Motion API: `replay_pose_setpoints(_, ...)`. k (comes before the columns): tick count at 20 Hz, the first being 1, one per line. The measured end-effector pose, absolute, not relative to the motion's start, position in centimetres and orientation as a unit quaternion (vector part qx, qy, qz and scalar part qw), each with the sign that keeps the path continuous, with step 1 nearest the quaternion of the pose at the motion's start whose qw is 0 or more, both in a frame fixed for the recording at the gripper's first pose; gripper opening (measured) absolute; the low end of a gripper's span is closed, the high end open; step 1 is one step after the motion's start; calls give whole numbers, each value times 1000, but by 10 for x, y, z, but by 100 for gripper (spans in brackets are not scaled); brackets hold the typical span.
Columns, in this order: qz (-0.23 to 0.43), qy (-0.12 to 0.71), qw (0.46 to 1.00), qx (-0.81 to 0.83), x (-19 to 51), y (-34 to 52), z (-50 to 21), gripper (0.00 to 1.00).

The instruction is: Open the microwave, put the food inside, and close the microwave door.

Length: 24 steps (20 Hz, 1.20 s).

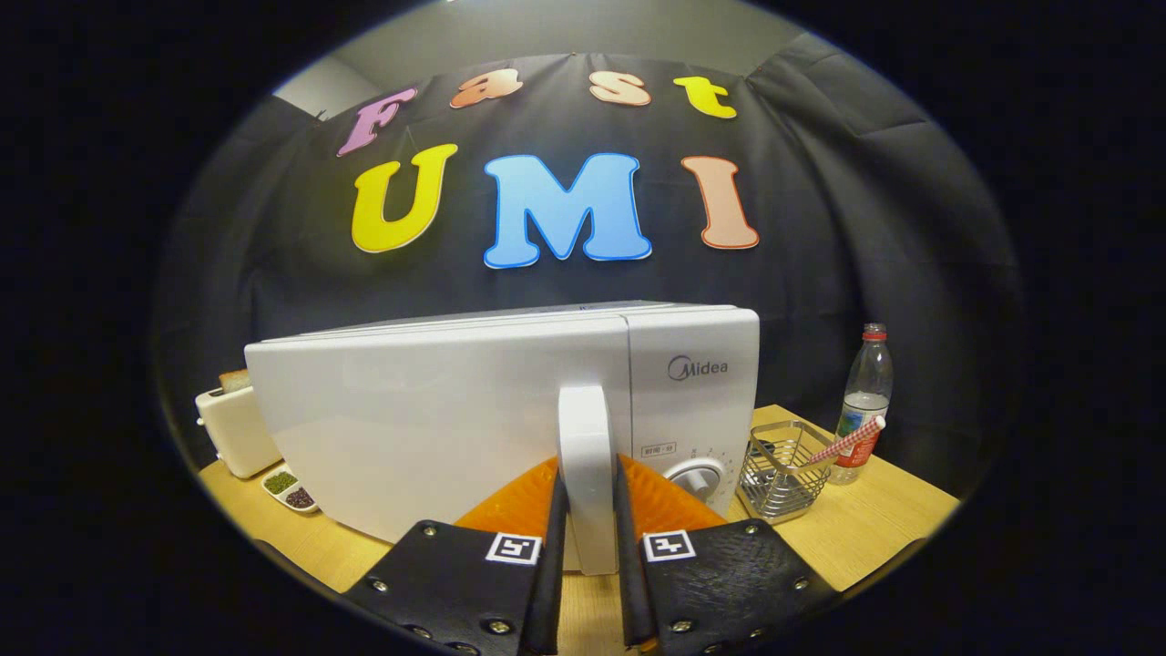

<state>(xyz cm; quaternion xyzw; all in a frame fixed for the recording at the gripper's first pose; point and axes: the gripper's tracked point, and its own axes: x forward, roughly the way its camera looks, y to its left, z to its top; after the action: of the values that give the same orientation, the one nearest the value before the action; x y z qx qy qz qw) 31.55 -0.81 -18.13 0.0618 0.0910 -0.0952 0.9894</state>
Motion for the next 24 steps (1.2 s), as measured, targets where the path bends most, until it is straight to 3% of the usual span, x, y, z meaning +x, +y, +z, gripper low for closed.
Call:
replay_pose_setpoints(3, -97, 91, 989, 67, 318, -8, -185, 19)
replay_pose_setpoints(6, -102, 88, 989, 58, 318, -8, -181, 19)
replay_pose_setpoints(7, -101, 91, 989, 61, 317, -7, -184, 13)
replay_pose_setpoints(13, -109, 85, 990, 40, 279, 7, -181, 12)
replay_pose_setpoints(24, -15, 67, 997, 38, 184, 76, -170, 12)
